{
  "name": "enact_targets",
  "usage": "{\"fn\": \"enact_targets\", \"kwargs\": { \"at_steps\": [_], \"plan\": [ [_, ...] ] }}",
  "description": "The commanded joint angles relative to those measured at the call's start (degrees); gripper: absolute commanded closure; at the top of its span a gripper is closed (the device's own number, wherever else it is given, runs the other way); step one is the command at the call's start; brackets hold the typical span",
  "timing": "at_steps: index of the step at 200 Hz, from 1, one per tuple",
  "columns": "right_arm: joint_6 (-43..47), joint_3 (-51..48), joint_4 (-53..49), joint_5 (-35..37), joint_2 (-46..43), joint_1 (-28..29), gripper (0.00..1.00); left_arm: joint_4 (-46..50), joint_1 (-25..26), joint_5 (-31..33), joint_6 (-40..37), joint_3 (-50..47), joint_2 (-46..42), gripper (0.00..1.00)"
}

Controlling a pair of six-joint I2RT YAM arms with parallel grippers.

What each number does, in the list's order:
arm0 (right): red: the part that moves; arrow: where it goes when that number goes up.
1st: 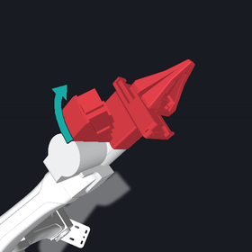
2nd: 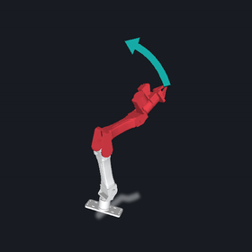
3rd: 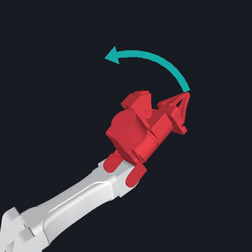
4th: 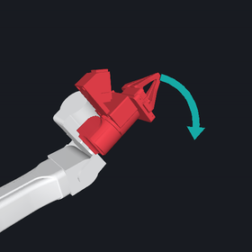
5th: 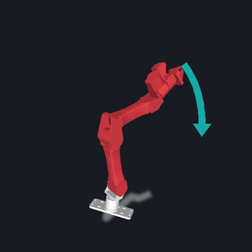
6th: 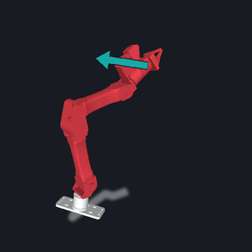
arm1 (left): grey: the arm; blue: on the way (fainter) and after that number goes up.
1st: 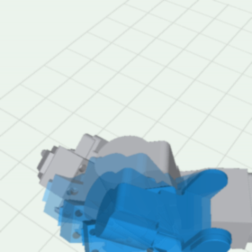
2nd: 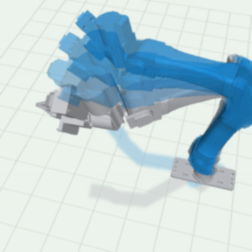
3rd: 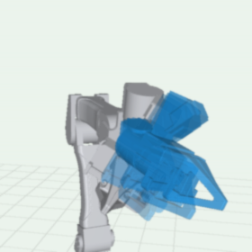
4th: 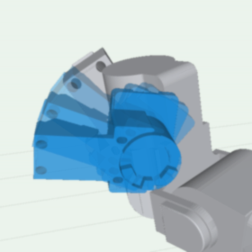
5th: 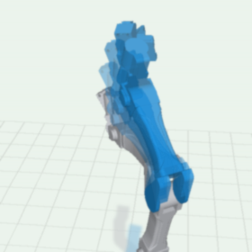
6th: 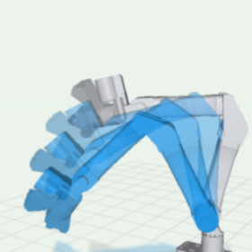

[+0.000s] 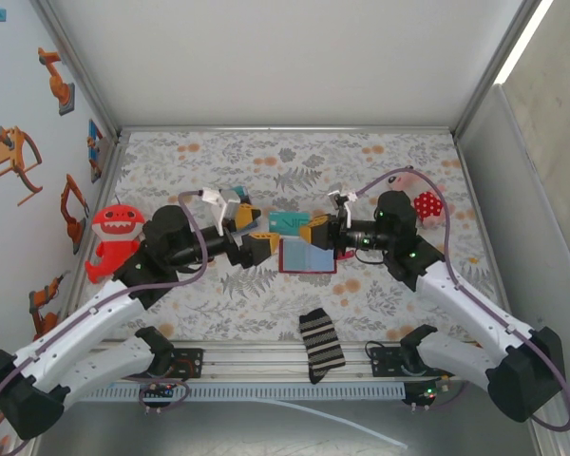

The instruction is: Take the credit cards out of the card holder

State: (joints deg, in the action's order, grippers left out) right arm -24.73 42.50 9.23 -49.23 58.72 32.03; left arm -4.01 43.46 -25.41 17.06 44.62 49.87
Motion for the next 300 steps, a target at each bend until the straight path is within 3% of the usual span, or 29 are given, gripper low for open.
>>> {"fn": "enact_targets", "kwargs": {
  "at_steps": [1,30,50,110,148,184,225,272,289,300],
  "plan": [
    [6.62,2.82,-9.84,2.05,-1.24,0.58,1.00,12.79,-0.02,3.74,-8.06,4.90,-0.70,0.03],
    [9.49,4.48,-15.10,1.40,-0.76,1.07,1.00,18.55,0.00,7.36,-11.66,9.03,1.21,0.03],
    [11.19,5.56,-17.51,0.57,0.04,1.77,1.00,23.01,-0.04,4.00,-15.70,12.60,4.23,0.00],
    [13.40,7.23,-19.52,-1.27,2.36,3.30,1.00,28.17,0.02,-5.87,-22.68,19.68,13.46,0.31],
    [13.56,7.16,-19.30,-1.74,2.28,3.56,1.00,31.78,-0.04,-10.86,-26.28,21.71,17.24,0.34],
    [13.49,7.24,-19.23,-2.42,2.20,3.64,1.00,32.92,-0.02,-11.36,-27.08,22.70,19.71,0.38],
    [13.66,6.92,-18.95,-2.45,2.19,3.83,1.00,32.37,0.03,-11.84,-27.15,23.22,21.20,0.58],
    [13.74,6.98,-18.88,-1.59,2.27,3.83,1.00,31.96,-0.02,-12.82,-28.28,23.15,22.37,0.96],
    [14.09,7.15,-19.49,-0.48,2.24,3.83,1.00,31.44,-0.25,-12.40,-29.06,22.69,22.11,1.00],
    [14.31,7.15,-20.12,1.85,1.95,3.83,0.80,31.18,-0.69,-11.46,-30.01,22.19,21.82,1.00]
  ]
}}
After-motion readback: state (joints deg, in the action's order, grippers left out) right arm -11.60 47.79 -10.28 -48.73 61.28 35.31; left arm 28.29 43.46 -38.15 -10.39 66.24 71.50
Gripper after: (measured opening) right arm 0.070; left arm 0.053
